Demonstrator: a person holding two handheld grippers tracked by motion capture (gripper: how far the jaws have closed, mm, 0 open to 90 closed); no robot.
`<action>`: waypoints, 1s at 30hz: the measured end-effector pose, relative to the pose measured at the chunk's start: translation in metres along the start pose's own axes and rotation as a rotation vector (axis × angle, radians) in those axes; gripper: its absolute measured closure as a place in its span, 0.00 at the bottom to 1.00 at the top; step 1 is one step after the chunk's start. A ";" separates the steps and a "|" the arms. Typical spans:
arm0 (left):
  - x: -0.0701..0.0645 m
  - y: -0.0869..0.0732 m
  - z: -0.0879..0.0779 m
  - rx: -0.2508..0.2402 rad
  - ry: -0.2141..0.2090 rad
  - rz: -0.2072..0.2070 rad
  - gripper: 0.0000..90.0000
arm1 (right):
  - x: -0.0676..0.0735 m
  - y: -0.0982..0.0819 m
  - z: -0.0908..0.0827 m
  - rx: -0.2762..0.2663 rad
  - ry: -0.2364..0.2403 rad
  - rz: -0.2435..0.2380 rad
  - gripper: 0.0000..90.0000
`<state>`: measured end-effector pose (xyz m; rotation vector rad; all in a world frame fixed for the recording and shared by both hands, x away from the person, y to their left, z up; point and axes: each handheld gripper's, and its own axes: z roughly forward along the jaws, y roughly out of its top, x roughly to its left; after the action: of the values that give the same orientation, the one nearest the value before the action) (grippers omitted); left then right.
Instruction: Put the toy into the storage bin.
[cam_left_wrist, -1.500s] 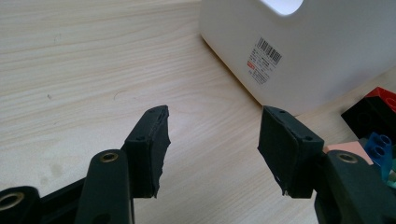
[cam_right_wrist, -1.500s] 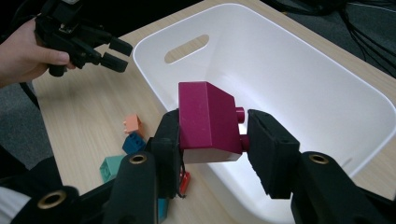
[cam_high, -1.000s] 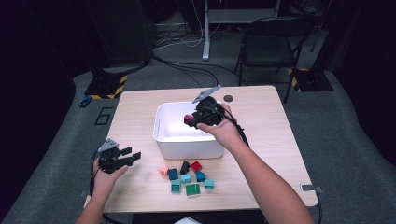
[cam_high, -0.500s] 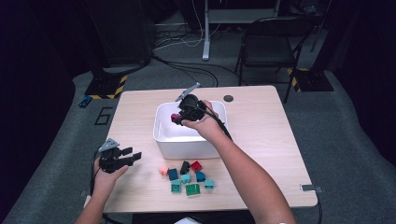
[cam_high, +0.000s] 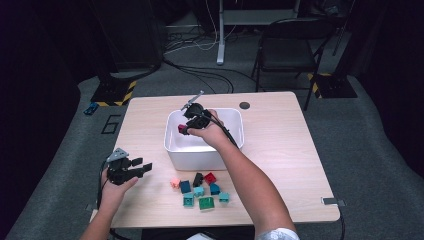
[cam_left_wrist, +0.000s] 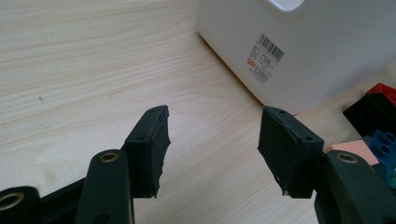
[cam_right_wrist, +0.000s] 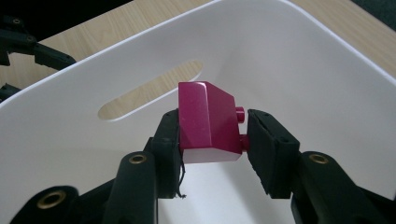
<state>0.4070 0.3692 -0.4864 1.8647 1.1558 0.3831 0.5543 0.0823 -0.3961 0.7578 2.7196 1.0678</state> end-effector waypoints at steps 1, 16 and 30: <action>0.000 0.000 0.000 -0.001 0.000 0.001 0.47 | 0.000 0.000 0.002 0.010 -0.003 -0.001 0.63; 0.000 -0.001 0.000 0.003 0.002 -0.006 0.47 | 0.015 0.003 -0.027 -0.014 -0.042 -0.061 0.58; -0.002 -0.002 0.003 0.029 0.038 0.068 0.50 | 0.036 -0.031 -0.108 -0.113 -0.119 -0.110 0.54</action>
<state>0.4061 0.3661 -0.4894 1.9332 1.1313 0.4435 0.4789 0.0152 -0.3343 0.6255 2.5452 1.1039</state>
